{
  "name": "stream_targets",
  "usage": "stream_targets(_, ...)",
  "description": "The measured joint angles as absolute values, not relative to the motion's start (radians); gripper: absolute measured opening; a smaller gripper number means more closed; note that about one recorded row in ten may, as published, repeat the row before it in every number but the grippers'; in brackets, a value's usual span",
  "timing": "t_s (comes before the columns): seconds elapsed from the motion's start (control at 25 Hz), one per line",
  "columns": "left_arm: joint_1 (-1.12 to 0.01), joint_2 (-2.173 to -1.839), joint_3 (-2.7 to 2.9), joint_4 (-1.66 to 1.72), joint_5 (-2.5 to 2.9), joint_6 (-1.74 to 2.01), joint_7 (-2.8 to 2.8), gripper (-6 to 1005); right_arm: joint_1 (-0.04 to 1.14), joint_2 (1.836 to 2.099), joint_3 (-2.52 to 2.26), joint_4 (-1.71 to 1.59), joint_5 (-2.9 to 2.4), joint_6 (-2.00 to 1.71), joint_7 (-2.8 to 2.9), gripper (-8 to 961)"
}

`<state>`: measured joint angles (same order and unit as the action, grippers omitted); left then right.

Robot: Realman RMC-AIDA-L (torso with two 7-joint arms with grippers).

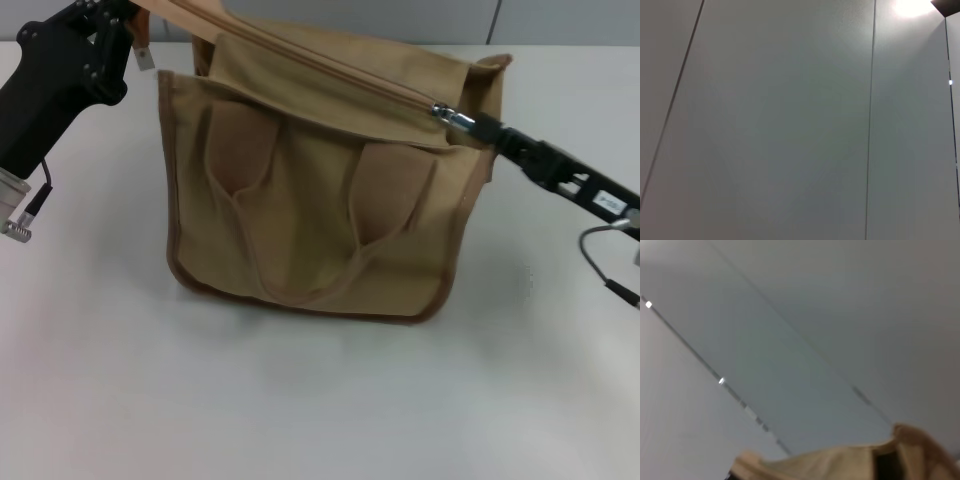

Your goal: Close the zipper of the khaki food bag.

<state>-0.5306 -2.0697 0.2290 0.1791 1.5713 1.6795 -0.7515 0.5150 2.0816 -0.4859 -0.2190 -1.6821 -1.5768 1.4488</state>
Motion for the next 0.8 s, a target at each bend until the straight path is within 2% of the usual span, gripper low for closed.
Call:
stream_targets(0.48, -0.516, -2.075, 0.235, 0.171, 1.573, 1.686, -0.735, 40, 0.446, 2.083, -0.405, -0.220, -1.681, -1.639, 1.313, -6)
stream_targets(0.68, -0.518, -2.072, 0.250, 0.176, 1.579, 1.694, -0.765, 186, 0.447, 2.086, -0.404, -0.205, -1.677, -1.680, 1.246, 61)
stream_targets(0.76, -0.511, -2.070, 0.283, 0.193, 1.580, 1.700, -0.773, 232, 0.446, 2.084, -0.404, -0.205, -1.676, -1.718, 1.190, 255)
stream_targets(0.8, -0.505, -2.070, 0.305, 0.206, 1.580, 1.703, -0.773, 255, 0.446, 2.084, -0.404, -0.205, -1.676, -1.718, 1.190, 292)
